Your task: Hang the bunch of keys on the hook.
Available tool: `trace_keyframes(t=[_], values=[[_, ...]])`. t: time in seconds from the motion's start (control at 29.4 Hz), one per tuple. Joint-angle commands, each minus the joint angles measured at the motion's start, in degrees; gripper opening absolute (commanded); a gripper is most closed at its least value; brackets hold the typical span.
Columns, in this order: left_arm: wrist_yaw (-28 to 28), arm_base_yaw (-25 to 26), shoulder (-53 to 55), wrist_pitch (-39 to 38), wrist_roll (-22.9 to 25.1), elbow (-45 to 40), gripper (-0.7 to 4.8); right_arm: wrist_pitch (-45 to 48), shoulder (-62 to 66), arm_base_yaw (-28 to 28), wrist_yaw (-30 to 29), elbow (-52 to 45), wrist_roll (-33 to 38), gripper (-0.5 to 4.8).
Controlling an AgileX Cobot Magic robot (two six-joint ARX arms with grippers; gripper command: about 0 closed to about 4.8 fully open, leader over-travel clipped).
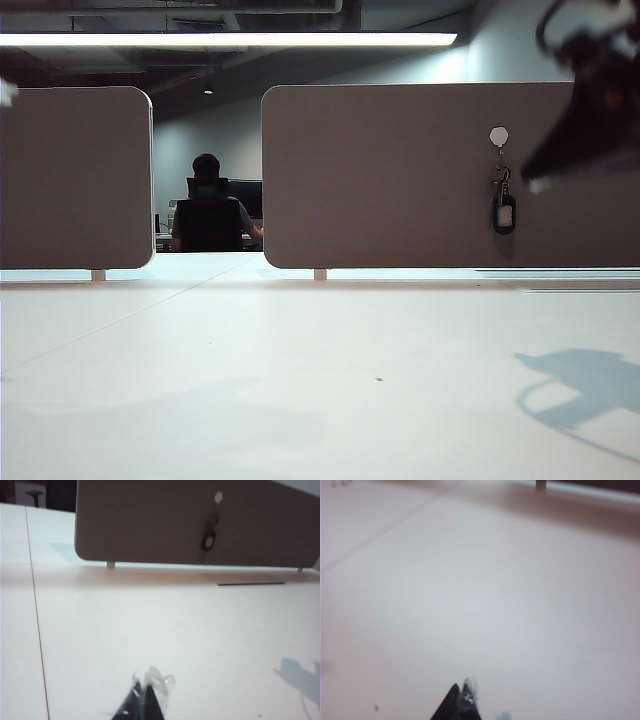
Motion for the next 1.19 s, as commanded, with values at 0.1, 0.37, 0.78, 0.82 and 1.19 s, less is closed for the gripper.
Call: trace_keyframes(t=[0.1,0.37,0.78,0.82,1.19], values=[[0.5,-0.1,0.0,3.3,-3.5,-3.9,-0.06,6.0,6.1,1.9,-0.4,-1.7,0.4,-0.06],[-0.6,-0.1,0.0,4.7,-5.0,-5.5,-0.06,22.2,17.8,1.9,0.2,-2.0,2.4,-0.06],[-0.6,0.0,0.0,2.1,-5.1,-5.5,-0.05,33.4,23.7,1.8,-3.1,-4.4,4.9,-0.06],[-0.6,0.0,0.0,2.1,-5.1,-5.5,-0.05,33.3,22.4,1.8,-2.7,-5.2,4.9,-0.06],[-0.2,0.8,0.0,2.1,-5.1,-5.5,-0.05,9.7,-8.5,1.8,-3.0,-10.3,11.8,-0.06]])
